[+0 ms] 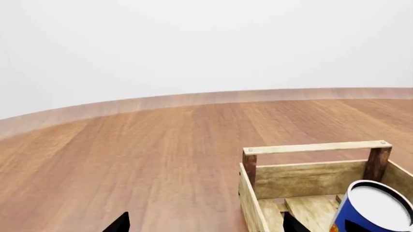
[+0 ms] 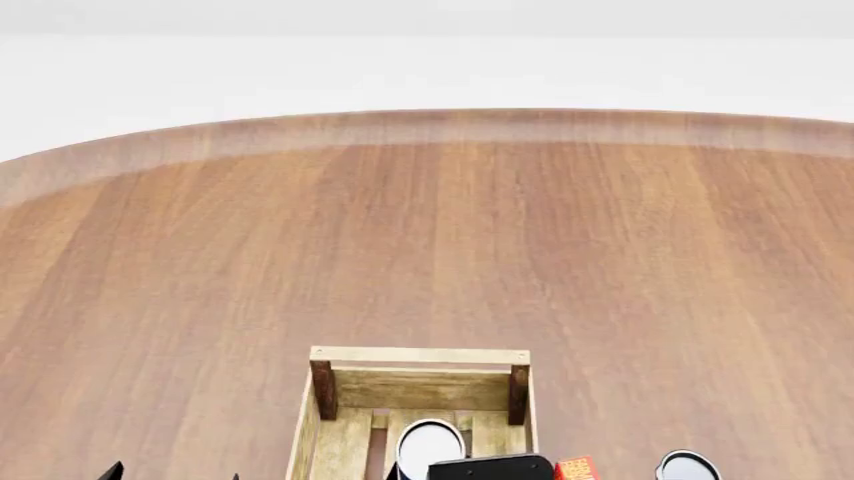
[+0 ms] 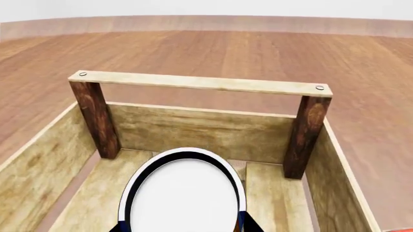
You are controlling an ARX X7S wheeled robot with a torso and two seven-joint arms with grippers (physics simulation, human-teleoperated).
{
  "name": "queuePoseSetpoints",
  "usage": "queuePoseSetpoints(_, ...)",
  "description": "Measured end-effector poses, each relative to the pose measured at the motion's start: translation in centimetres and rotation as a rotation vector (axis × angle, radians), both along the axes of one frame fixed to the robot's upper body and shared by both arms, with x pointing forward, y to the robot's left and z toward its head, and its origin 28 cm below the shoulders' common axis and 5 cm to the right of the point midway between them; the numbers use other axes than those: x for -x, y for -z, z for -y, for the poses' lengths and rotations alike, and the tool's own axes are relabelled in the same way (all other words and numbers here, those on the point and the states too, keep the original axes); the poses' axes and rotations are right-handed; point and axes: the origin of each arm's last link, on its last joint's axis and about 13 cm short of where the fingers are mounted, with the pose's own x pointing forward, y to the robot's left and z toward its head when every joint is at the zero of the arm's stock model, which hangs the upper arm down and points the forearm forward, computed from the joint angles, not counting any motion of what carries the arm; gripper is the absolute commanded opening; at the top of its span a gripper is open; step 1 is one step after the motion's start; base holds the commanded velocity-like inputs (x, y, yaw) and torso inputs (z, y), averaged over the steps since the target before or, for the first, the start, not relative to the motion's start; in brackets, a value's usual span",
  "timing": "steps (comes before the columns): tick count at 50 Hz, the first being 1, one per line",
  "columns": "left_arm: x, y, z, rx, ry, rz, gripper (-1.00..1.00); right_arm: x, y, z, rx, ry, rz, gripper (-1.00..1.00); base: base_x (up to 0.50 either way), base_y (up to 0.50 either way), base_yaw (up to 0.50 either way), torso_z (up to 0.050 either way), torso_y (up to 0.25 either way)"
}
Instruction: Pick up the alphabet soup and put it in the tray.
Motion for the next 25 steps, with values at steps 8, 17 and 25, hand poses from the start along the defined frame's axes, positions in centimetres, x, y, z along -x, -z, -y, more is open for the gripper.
queuePoseSetpoints(8,-0.01,-0.02,0.00,0.000,-0.001,0.001,1.00,-0.19,0.11,-0.01,0.006,-0.004,0.006,-1.00,0.00,0.00,0.00,0.000,0.000)
queuePoseSetpoints(17,-0.02,-0.02,0.00,0.000,-0.001,0.001,1.00,-0.36,0.19,-0.04,0.011,-0.008,0.012,1.00,0.00,0.00,0.00,0.000,0.000)
queuePoseSetpoints(25,-0.03,-0.06,-0.02,0.000,-0.002,0.003,1.00,-0.25,-0.19,-0.13,0.018,-0.014,0.021,1.00,0.00,0.00,0.00,0.000,0.000)
